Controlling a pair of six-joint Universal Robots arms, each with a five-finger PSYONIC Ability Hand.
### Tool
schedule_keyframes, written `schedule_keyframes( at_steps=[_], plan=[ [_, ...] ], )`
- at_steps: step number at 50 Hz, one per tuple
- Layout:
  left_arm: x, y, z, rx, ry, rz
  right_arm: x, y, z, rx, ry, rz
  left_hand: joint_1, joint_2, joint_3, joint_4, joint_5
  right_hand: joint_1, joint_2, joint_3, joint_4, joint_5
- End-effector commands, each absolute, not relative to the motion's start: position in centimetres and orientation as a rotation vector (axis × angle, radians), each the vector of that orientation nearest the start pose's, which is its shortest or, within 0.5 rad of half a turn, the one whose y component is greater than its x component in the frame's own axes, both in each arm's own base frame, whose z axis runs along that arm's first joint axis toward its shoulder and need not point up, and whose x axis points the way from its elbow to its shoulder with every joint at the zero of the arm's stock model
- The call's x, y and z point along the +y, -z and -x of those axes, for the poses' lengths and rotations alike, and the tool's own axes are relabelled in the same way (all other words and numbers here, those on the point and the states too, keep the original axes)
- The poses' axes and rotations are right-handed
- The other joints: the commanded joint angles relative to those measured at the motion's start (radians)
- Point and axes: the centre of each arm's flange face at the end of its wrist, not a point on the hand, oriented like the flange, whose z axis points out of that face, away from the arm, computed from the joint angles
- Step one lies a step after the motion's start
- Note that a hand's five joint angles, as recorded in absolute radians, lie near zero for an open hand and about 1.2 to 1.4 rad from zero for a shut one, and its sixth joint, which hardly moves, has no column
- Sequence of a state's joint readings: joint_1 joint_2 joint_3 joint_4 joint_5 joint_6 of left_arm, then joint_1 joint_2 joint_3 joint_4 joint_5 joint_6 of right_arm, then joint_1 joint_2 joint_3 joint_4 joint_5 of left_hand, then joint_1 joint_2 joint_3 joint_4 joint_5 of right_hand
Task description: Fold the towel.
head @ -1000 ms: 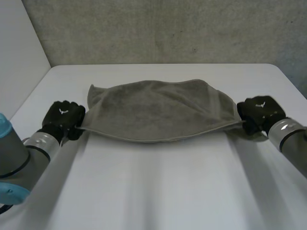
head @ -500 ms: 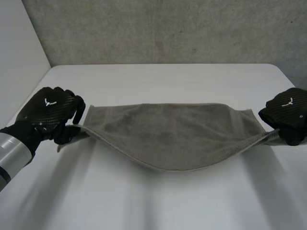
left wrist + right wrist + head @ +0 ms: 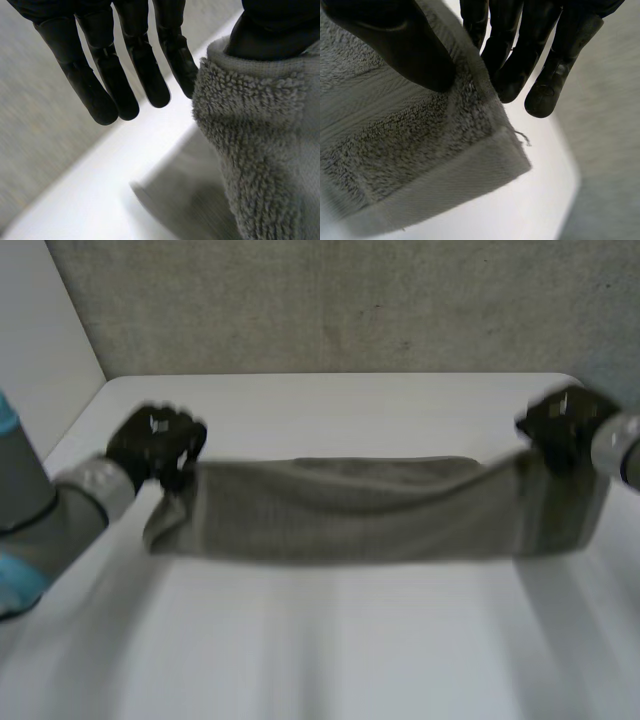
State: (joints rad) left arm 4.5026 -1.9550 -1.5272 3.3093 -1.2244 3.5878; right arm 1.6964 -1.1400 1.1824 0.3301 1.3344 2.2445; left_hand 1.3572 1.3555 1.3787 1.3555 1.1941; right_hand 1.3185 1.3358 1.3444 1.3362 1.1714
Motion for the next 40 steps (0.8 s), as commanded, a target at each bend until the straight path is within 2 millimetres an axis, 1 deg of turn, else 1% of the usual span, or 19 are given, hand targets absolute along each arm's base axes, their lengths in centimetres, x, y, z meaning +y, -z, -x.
schedule_keyframes(
  at_steps=[1,2,3,4,5,6,8,10,16,20,22,23,24,25,28,30,31,33,40],
  plan=[
    [-35.9,-32.1,26.7,1.810,2.677,-0.725,-37.8,-34.8,-23.3,1.722,2.566,1.004,0.039,0.041,0.018,0.041,0.028,0.078,0.060,0.052,0.060,0.050],
    [-36.0,-34.8,26.7,1.668,2.863,-0.618,-36.6,-38.8,-23.1,1.479,2.687,0.855,0.039,0.041,0.018,0.041,0.028,0.078,0.060,0.052,0.060,0.050],
    [-36.0,-34.8,26.7,1.666,2.865,-0.617,-34.8,-42.4,-22.8,1.269,2.766,0.768,0.039,0.041,0.018,0.041,0.028,0.078,0.060,0.052,0.060,0.050],
    [-35.4,-38.1,26.3,1.512,3.053,-0.522,-34.7,-42.4,-22.8,1.267,2.767,0.767,0.039,0.041,0.018,0.041,0.028,0.078,0.060,0.052,0.060,0.050],
    [-35.4,-38.2,26.3,1.511,3.055,-0.521,-33.4,-43.8,-22.3,1.184,2.764,0.751,0.039,0.041,0.018,0.041,0.028,0.078,0.060,0.052,0.060,0.050],
    [-34.6,-40.3,25.9,1.446,3.171,-0.462,-33.9,-42.9,-21.9,1.236,2.720,0.764,0.039,0.041,0.018,0.041,0.028,0.078,0.060,0.052,0.060,0.050],
    [-34.1,-41.1,25.7,1.478,3.210,-0.443,-34.3,-41.8,-21.9,1.308,2.672,0.792,0.039,0.041,0.018,0.041,0.028,0.078,0.060,0.052,0.060,0.050],
    [-34.7,-38.9,25.7,1.667,3.126,-0.477,-34.3,-40.9,-22.0,1.372,2.625,0.838,0.039,0.041,0.018,0.041,0.028,0.078,0.060,0.052,0.060,0.050],
    [-35.6,-35.2,25.2,1.857,2.981,-0.491,-34.1,-38.8,-22.2,1.506,2.568,1.001,0.039,0.041,0.018,0.041,0.028,0.078,0.060,0.052,0.060,0.050],
    [-36.6,-30.7,22.5,1.963,2.777,-0.517,-34.5,-36.8,-22.4,1.568,2.493,1.076,0.039,0.041,0.018,0.041,0.028,0.078,0.060,0.052,0.060,0.050],
    [-36.6,-29.1,21.9,2.001,2.720,-0.567,-35.1,-33.2,-22.5,1.685,2.343,1.155,0.039,0.041,0.018,0.041,0.028,0.078,0.060,0.052,0.060,0.050],
    [-36.4,-27.4,21.4,2.042,2.668,-0.624,-35.1,-33.2,-22.5,1.686,2.342,1.155,0.039,0.041,0.018,0.041,0.028,0.078,0.060,0.052,0.060,0.050],
    [-36.4,-27.4,21.4,2.042,2.667,-0.625,-35.3,-31.1,-22.5,1.752,2.261,1.194,0.039,0.041,0.018,0.041,0.028,0.078,0.060,0.052,0.060,0.050],
    [-36.1,-25.6,21.1,2.089,2.611,-0.686,-35.3,-29.1,-22.3,1.814,2.191,1.228,0.039,0.041,0.018,0.041,0.028,0.078,0.060,0.052,0.060,0.050],
    [-34.9,-22.1,20.8,2.172,2.491,-0.814,-35.0,-26.9,-22.1,1.882,2.114,1.273,0.039,0.041,0.018,0.041,0.028,0.078,0.060,0.052,0.060,0.050],
    [-34.3,-20.5,20.5,2.207,2.422,-0.866,-34.1,-22.6,-21.6,1.983,1.980,1.403,0.039,0.041,0.018,0.041,0.028,0.078,0.060,0.052,0.060,0.050],
    [-33.6,-18.8,20.3,2.241,2.350,-0.915,-34.1,-22.6,-21.6,1.983,1.979,1.404,0.039,0.041,0.018,0.041,0.028,0.078,0.060,0.052,0.060,0.050],
    [-32.9,-17.6,20.0,2.256,2.289,-0.961,-32.9,-19.1,-21.3,2.049,1.858,1.525,0.039,0.041,0.018,0.041,0.028,0.078,0.060,0.052,0.060,0.050],
    [-31.0,-15.5,19.4,2.283,2.175,-1.042,-31.1,-17.8,-20.5,2.110,1.781,1.535,0.039,0.041,0.018,0.041,0.028,0.078,0.060,0.052,0.060,0.050]
  ],
)
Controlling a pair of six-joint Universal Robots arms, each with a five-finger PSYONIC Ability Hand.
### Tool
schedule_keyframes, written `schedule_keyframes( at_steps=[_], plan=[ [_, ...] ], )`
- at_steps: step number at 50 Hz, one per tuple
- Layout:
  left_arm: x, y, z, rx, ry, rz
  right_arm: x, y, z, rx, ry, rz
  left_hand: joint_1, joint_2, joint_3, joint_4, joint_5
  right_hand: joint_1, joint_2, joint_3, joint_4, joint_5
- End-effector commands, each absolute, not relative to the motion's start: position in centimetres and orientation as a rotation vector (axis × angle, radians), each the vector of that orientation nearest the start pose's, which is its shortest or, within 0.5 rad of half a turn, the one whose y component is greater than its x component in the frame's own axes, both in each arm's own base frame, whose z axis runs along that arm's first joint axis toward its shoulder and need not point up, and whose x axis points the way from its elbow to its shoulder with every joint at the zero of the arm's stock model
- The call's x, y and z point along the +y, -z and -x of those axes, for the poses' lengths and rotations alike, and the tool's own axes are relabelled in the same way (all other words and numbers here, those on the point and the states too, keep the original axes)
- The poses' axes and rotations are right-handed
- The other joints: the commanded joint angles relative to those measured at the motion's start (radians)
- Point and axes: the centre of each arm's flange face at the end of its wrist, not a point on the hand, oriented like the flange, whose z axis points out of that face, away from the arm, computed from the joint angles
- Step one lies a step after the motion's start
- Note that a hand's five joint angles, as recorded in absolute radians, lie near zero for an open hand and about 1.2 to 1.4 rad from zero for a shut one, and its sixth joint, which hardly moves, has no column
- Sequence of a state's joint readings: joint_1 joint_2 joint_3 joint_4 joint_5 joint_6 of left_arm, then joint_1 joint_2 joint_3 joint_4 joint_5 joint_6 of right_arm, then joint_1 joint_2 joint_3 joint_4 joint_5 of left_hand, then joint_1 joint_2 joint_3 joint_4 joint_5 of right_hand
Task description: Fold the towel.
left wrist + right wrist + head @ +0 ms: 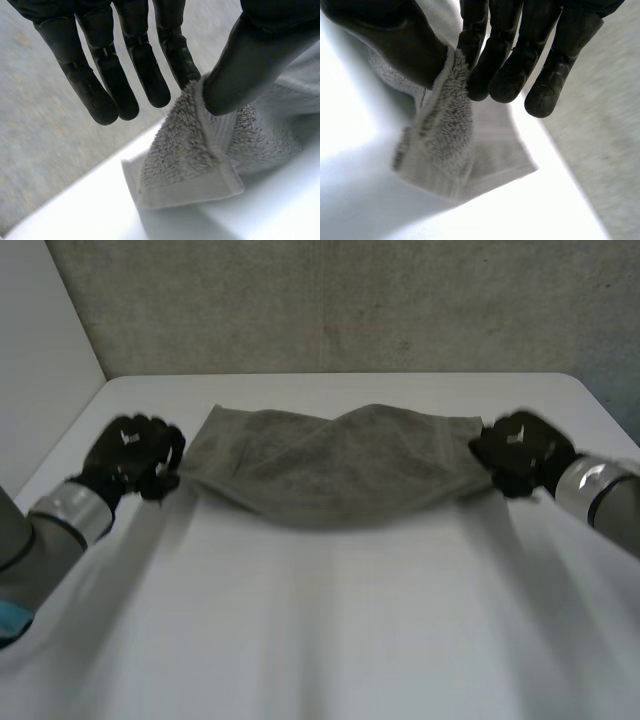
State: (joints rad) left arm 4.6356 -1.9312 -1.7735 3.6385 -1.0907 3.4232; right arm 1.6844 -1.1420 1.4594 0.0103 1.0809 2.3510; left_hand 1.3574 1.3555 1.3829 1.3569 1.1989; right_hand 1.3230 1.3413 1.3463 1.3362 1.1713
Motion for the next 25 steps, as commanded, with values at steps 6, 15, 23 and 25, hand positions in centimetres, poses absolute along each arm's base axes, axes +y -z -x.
schedule_keyframes(
  at_steps=[6,15,23,25],
  plan=[
    [-30.2,-18.1,18.2,2.224,2.226,-0.976,-29.2,-21.3,-19.8,2.106,1.865,1.455,0.039,0.041,0.013,0.039,0.023,0.073,0.055,0.050,0.060,0.050],
    [-26.8,-24.3,18.0,2.129,2.440,-0.874,-26.4,-26.0,-18.1,2.169,1.838,1.370,0.039,0.041,0.013,0.039,0.023,0.073,0.055,0.050,0.060,0.050],
    [-24.1,-27.5,18.1,2.086,2.540,-0.900,-25.1,-28.4,-15.3,2.347,1.641,1.492,0.039,0.041,0.013,0.039,0.023,0.073,0.055,0.050,0.060,0.050],
    [-24.0,-27.4,18.2,2.101,2.532,-0.922,-25.4,-28.3,-13.9,2.397,1.563,1.591,0.039,0.041,0.013,0.039,0.023,0.073,0.055,0.050,0.060,0.050]
  ],
)
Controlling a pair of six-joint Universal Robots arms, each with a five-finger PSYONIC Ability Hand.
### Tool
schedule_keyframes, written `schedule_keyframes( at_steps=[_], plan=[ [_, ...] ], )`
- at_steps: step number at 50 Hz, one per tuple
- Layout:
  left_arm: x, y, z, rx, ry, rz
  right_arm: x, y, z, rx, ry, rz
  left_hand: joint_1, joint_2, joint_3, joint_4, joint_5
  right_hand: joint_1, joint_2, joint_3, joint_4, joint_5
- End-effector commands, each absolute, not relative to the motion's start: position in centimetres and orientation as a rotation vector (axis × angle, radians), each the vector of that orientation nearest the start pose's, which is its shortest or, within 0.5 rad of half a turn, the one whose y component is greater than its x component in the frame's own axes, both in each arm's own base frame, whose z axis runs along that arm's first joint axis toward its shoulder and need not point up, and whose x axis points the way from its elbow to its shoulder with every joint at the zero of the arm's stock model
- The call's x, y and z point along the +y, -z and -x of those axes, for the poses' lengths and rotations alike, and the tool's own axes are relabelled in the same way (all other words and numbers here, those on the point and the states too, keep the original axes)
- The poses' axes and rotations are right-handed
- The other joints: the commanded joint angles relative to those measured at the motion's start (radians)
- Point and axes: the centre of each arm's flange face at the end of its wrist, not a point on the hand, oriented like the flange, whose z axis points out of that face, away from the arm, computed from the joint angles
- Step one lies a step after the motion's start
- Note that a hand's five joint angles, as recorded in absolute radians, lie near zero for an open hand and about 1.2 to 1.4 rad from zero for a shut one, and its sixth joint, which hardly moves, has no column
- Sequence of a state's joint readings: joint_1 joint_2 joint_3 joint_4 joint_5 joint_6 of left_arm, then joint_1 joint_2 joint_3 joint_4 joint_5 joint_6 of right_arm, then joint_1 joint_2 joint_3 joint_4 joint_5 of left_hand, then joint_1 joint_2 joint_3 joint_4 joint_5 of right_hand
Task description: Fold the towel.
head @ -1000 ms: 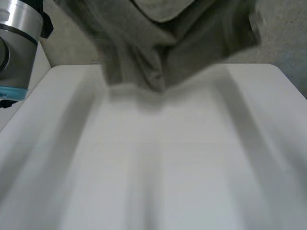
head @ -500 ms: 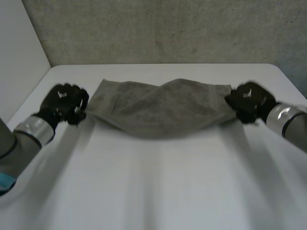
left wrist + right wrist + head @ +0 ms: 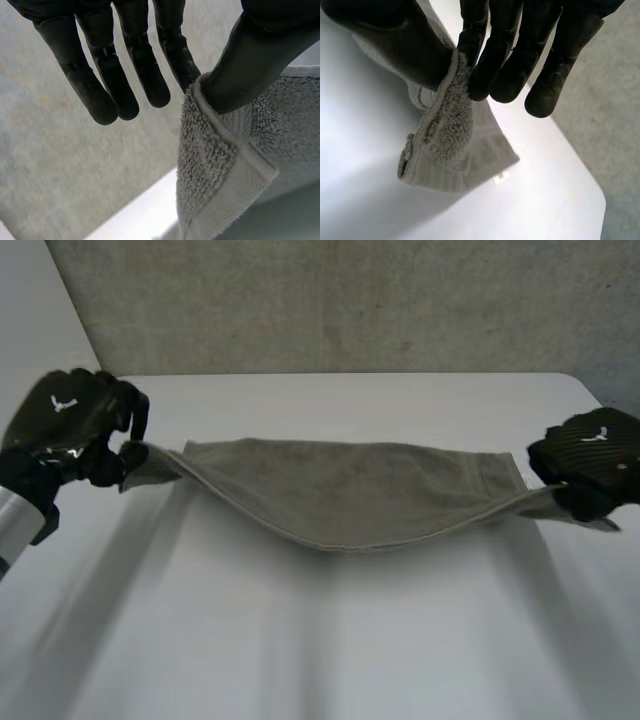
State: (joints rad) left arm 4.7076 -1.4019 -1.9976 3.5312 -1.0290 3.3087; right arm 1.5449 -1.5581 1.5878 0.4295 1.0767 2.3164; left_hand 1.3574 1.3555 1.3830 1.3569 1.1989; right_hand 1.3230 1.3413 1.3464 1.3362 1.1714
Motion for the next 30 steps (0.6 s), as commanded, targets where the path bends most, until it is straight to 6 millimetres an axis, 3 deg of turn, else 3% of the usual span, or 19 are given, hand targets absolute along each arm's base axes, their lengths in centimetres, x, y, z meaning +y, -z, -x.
schedule_keyframes(
  at_steps=[1,2,6,10,12,13,15,16,17,18,19,20,24,30],
  plan=[
    [-24.1,-26.9,18.3,2.125,2.515,-0.927,-25.4,-28.3,-13.9,2.397,1.562,1.592,0.039,0.041,0.013,0.039,0.023,0.073,0.055,0.050,0.060,0.050],
    [-24.1,-26.9,18.3,2.126,2.515,-0.927,-26.0,-27.8,-13.8,2.396,1.542,1.615,0.039,0.041,0.013,0.039,0.023,0.073,0.055,0.050,0.060,0.050],
    [-26.3,-23.3,18.6,2.289,2.379,-0.954,-28.0,-26.3,-13.9,2.402,1.512,1.579,0.039,0.041,0.013,0.039,0.023,0.073,0.055,0.050,0.060,0.050],
    [-28.5,-21.6,19.6,2.303,2.301,-1.027,-30.7,-24.5,-15.6,2.370,1.533,1.548,0.039,0.041,0.013,0.039,0.023,0.073,0.055,0.050,0.060,0.050],
    [-30.7,-19.5,20.8,2.300,2.201,-1.072,-31.7,-23.9,-16.3,2.370,1.542,1.561,0.039,0.041,0.013,0.039,0.023,0.073,0.055,0.050,0.060,0.050],
    [-30.7,-19.5,20.8,2.300,2.200,-1.073,-32.9,-22.9,-16.9,2.393,1.534,1.570,0.039,0.041,0.013,0.039,0.023,0.073,0.055,0.050,0.060,0.050],
    [-33.5,-18.2,21.4,2.266,2.123,-1.061,-34.0,-22.1,-17.6,2.419,1.537,1.589,0.039,0.041,0.013,0.039,0.023,0.073,0.055,0.050,0.060,0.050],
    [-33.5,-18.2,21.4,2.265,2.123,-1.061,-34.9,-21.7,-18.6,2.432,1.559,1.612,0.039,0.041,0.013,0.039,0.023,0.073,0.055,0.050,0.060,0.050],
    [-34.9,-17.7,21.7,2.256,2.095,-1.046,-34.9,-21.7,-18.6,2.432,1.559,1.612,0.039,0.041,0.013,0.039,0.023,0.073,0.055,0.050,0.060,0.050],
    [-34.9,-17.7,21.7,2.256,2.095,-1.046,-35.7,-21.4,-19.5,2.439,1.588,1.612,0.039,0.041,0.013,0.039,0.023,0.073,0.055,0.050,0.060,0.050],
    [-36.2,-17.0,21.9,2.263,2.066,-1.033,-36.7,-21.0,-20.2,2.449,1.627,1.585,0.039,0.041,0.013,0.039,0.023,0.073,0.055,0.050,0.060,0.050],
    [-37.5,-16.5,22.1,2.268,2.053,-1.013,-36.7,-21.0,-20.2,2.449,1.628,1.585,0.039,0.041,0.013,0.039,0.023,0.073,0.055,0.050,0.060,0.050],
    [-39.2,-15.9,23.3,2.253,2.060,-1.022,-39.7,-19.2,-21.2,2.452,1.719,1.468,0.039,0.041,0.013,0.039,0.023,0.073,0.055,0.050,0.060,0.050],
    [-41.7,-15.4,25.4,2.181,2.117,-1.023,-41.2,-18.0,-22.5,2.440,1.766,1.451,0.039,0.041,0.013,0.039,0.023,0.073,0.055,0.050,0.060,0.050]
  ],
)
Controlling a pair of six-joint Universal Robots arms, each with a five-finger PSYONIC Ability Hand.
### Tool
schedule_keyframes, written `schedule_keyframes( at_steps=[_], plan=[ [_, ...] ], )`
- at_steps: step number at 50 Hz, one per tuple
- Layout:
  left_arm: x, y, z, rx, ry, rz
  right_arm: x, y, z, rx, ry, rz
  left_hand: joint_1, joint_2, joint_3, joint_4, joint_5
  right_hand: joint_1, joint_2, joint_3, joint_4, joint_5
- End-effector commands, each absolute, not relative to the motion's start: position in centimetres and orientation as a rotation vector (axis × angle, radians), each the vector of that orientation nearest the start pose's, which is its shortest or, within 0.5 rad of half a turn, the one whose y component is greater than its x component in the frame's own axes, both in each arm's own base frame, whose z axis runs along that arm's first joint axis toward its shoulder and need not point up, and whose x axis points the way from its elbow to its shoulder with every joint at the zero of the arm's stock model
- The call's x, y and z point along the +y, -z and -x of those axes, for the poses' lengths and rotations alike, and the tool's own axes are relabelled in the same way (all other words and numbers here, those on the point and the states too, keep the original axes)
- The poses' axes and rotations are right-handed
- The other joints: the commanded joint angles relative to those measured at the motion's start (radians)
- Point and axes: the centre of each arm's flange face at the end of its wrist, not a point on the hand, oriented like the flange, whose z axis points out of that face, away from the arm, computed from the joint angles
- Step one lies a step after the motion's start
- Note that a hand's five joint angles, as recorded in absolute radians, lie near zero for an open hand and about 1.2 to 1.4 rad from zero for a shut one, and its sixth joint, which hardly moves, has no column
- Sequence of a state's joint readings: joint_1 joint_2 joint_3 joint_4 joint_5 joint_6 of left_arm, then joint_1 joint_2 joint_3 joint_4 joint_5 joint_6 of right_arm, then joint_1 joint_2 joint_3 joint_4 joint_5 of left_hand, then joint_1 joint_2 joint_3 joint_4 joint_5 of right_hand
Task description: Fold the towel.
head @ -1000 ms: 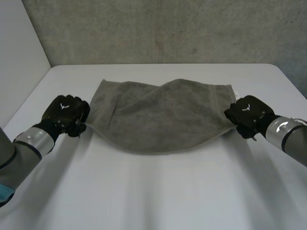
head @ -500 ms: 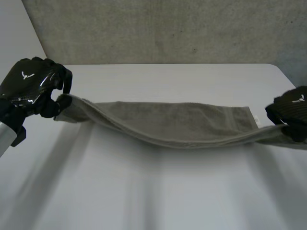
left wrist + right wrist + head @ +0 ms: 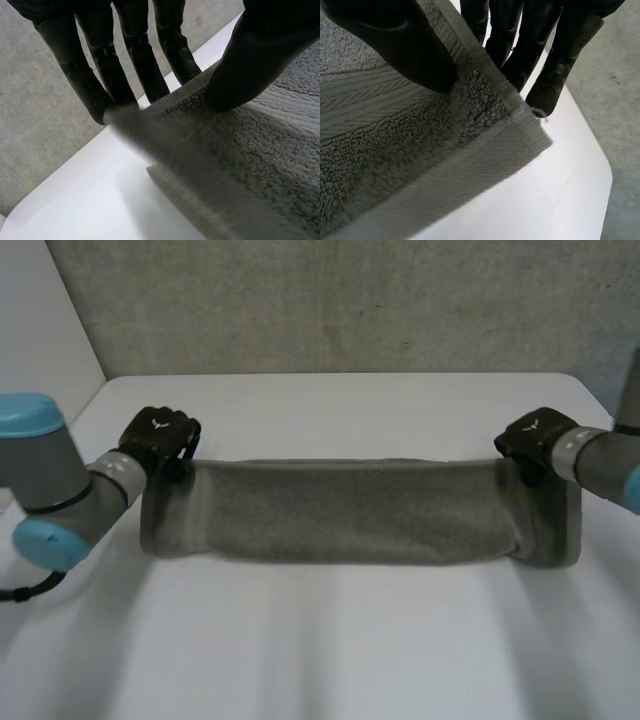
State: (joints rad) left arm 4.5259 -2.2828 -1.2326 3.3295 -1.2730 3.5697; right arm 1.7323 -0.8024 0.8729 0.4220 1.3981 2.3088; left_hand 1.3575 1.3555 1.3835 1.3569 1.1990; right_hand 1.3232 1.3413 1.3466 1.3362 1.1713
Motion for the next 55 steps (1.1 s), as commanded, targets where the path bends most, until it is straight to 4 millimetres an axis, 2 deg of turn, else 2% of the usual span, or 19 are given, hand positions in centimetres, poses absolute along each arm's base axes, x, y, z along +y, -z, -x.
schedule_keyframes(
  at_steps=[1,9,11,12,15,16,17,18,19,20,21,26,33,38,41,43,47,51,55],
  plan=[
    [-42.2,-15.1,25.6,2.168,2.122,-1.012,-41.7,-17.4,-22.6,2.460,1.776,1.449,0.039,0.041,0.013,0.039,0.023,0.073,0.055,0.050,0.060,0.050],
    [-43.2,-13.5,26.7,2.159,2.127,-1.021,-43.9,-16.1,-22.7,2.496,1.847,1.427,0.039,0.041,0.013,0.039,0.023,0.073,0.055,0.050,0.060,0.050],
    [-43.0,-13.1,27.0,2.165,2.122,-1.032,-44.1,-15.9,-22.7,2.494,1.854,1.421,0.039,0.041,0.013,0.039,0.023,-0.032,-0.050,-0.055,-0.045,-0.054],
    [-42.7,-12.9,27.4,2.171,2.116,-1.046,-44.2,-15.9,-22.8,2.490,1.863,1.419,0.039,0.041,0.013,0.039,0.023,-0.476,-0.494,-0.500,-0.489,-0.499],
    [-42.3,-12.8,27.9,2.175,2.117,-1.058,-44.3,-16.2,-23.3,2.481,1.892,1.416,0.039,0.041,0.013,0.039,0.023,-0.744,-0.762,-0.767,-0.757,-0.767],
    [-42.0,-12.8,28.2,2.176,2.113,-1.056,-44.3,-16.3,-23.3,2.487,1.902,1.407,-0.054,-0.052,-0.080,-0.053,-0.070,-0.867,-0.885,-0.890,-0.880,-0.890],
    [-42.0,-12.8,28.1,2.179,2.099,-1.029,-44.3,-16.3,-23.3,2.487,1.902,1.407,-0.360,-0.358,-0.386,-0.359,-0.376,-0.868,-0.886,-0.892,-0.881,-0.891],
    [-42.0,-12.8,28.1,2.179,2.098,-1.029,-44.3,-16.5,-23.2,2.498,1.907,1.390,-0.363,-0.361,-0.389,-0.362,-0.379,-0.973,-0.991,-0.996,-0.986,-0.996],
    [-41.9,-12.7,27.8,2.183,2.076,-0.993,-44.3,-16.5,-23.2,2.498,1.907,1.390,-0.802,-0.800,-0.828,-0.801,-0.818,-0.974,-0.992,-0.997,-0.987,-0.997],
    [-41.9,-12.8,27.5,2.183,2.056,-0.959,-44.2,-16.7,-23.2,2.504,1.903,1.365,-1.074,-1.072,-1.100,-1.073,-1.090,-1.102,-1.120,-1.125,-1.115,-1.125],
    [-41.9,-12.8,27.4,2.183,2.056,-0.959,-44.0,-17.1,-23.2,2.507,1.899,1.325,-1.076,-1.074,-1.102,-1.076,-1.092,-1.149,-1.167,-1.172,-1.162,-1.171],
    [-41.2,-15.0,26.6,2.166,2.048,-0.868,-42.8,-19.6,-23.3,2.482,1.898,1.161,-1.091,-1.089,-1.117,-1.091,-1.107,-1.149,-1.167,-1.172,-1.162,-1.171],
    [-37.4,-18.5,24.5,2.190,2.034,-0.827,-38.8,-22.5,-21.9,2.508,1.851,1.117,-1.068,-1.066,-1.094,-1.067,-1.084,-1.149,-1.167,-1.172,-1.162,-1.171],
    [-34.9,-19.6,23.2,2.226,2.048,-0.771,-34.0,-20.9,-21.0,2.560,1.706,1.158,-1.053,-1.051,-1.079,-1.052,-1.069,-1.149,-1.167,-1.172,-1.162,-1.171],
    [-33.5,-19.7,22.6,2.251,2.067,-0.730,-33.2,-19.9,-20.9,2.566,1.681,1.175,-1.047,-1.045,-1.073,-1.047,-1.063,-1.149,-1.167,-1.172,-1.162,-1.171],
    [-33.0,-19.7,22.4,2.252,2.085,-0.708,-32.1,-18.0,-20.6,2.580,1.648,1.209,-1.047,-1.045,-1.073,-1.047,-1.063,-1.149,-1.167,-1.172,-1.162,-1.171],
    [-31.7,-19.0,22.0,2.259,2.109,-0.679,-32.0,-16.4,-20.0,2.602,1.654,1.209,-1.050,-1.048,-1.076,-1.049,-1.066,-1.149,-1.167,-1.172,-1.162,-1.171],
    [-31.3,-18.3,21.9,2.253,2.116,-0.677,-33.5,-14.6,-17.9,2.651,1.717,1.136,-1.050,-1.048,-1.076,-1.049,-1.066,-1.149,-1.167,-1.172,-1.162,-1.171],
    [-31.0,-17.7,21.9,2.245,2.126,-0.679,-34.4,-13.4,-17.2,2.659,1.745,1.133,-1.047,-1.045,-1.073,-1.047,-1.063,-1.088,-1.107,-1.112,-1.101,-1.111]
  ],
)
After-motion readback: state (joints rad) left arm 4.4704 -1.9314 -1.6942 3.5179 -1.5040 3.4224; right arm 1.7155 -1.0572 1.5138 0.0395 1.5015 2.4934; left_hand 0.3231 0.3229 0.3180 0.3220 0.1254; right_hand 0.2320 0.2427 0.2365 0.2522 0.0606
